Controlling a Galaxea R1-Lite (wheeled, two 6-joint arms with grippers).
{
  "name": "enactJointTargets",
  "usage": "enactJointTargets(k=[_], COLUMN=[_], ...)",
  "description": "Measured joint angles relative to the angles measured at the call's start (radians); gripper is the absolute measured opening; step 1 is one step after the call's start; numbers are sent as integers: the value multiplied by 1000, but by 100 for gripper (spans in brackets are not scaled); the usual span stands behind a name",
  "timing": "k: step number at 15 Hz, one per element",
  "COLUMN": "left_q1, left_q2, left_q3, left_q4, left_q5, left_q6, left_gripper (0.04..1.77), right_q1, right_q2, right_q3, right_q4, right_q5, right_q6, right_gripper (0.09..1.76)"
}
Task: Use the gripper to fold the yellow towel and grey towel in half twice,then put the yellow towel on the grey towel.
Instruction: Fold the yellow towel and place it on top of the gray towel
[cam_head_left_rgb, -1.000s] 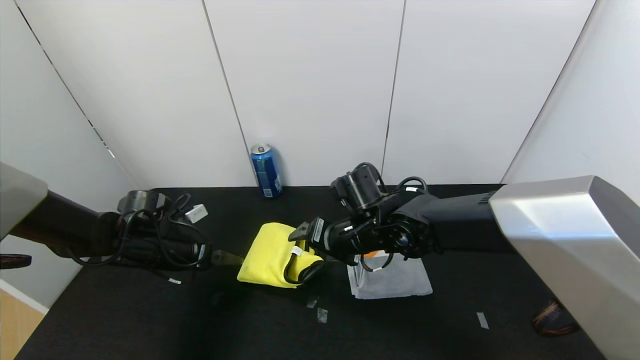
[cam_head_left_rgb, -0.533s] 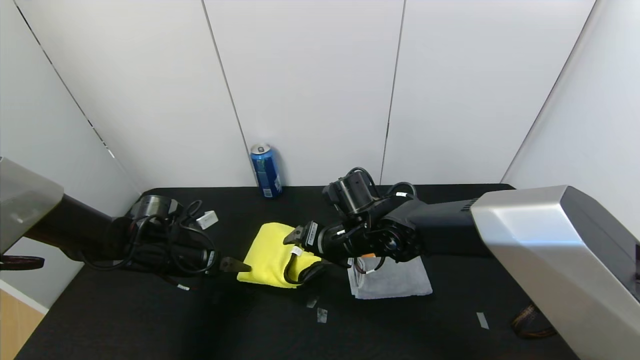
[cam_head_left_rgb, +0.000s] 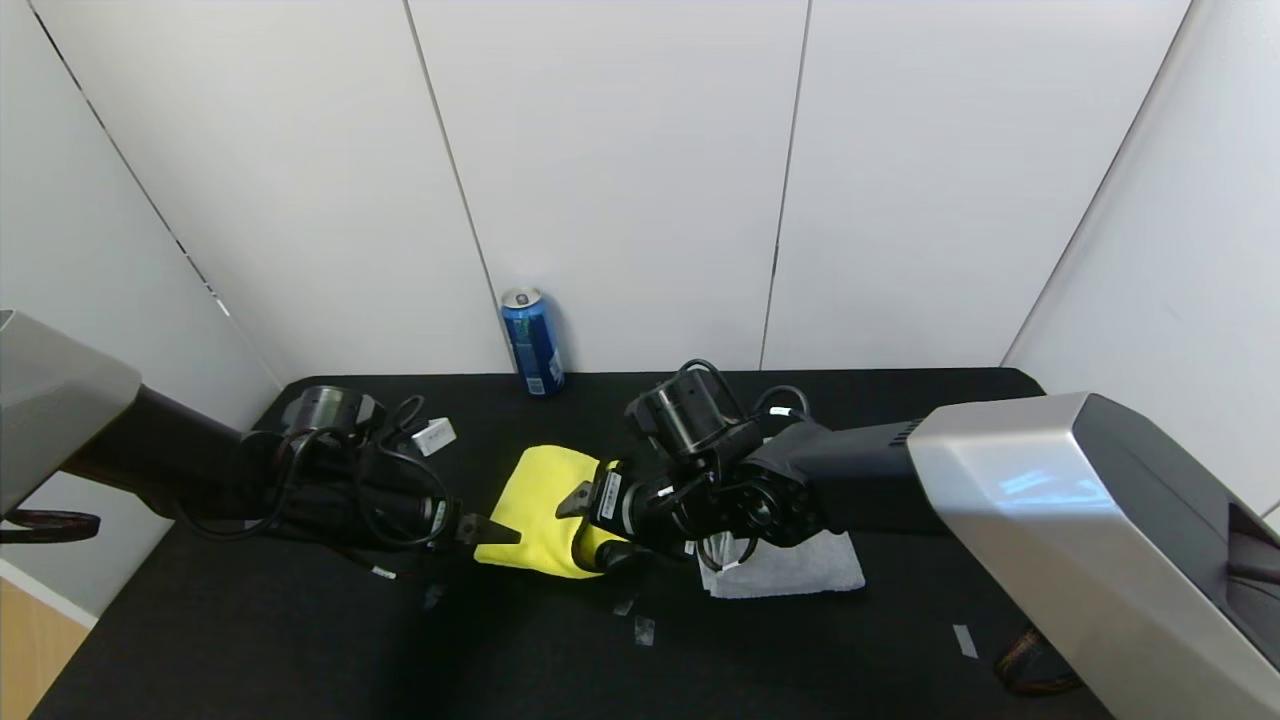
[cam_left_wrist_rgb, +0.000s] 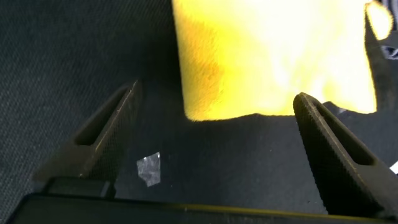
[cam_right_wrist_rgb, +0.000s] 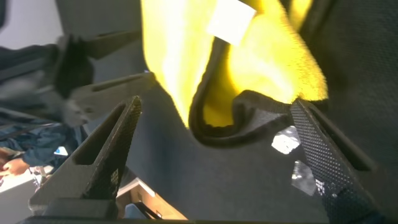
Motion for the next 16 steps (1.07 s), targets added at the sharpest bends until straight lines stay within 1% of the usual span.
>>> enactJointTargets(k=[6, 12, 16], left_q1=[-39, -52, -61], left_q2=[-3, 14, 24], left_q3=[-21, -26, -27], left_q4=[0, -2, -2], left_q5=[0, 0, 0], left_q6=[0, 0, 0], left_gripper=[172, 172, 172], right_q1=[0, 4, 13], right_q2=[4, 23, 59], right_q3=[6, -7, -71], right_q4=[29, 17, 27], right_q5=[-4, -11, -91], right_q6=[0, -1, -7], right_gripper=[171, 171, 171])
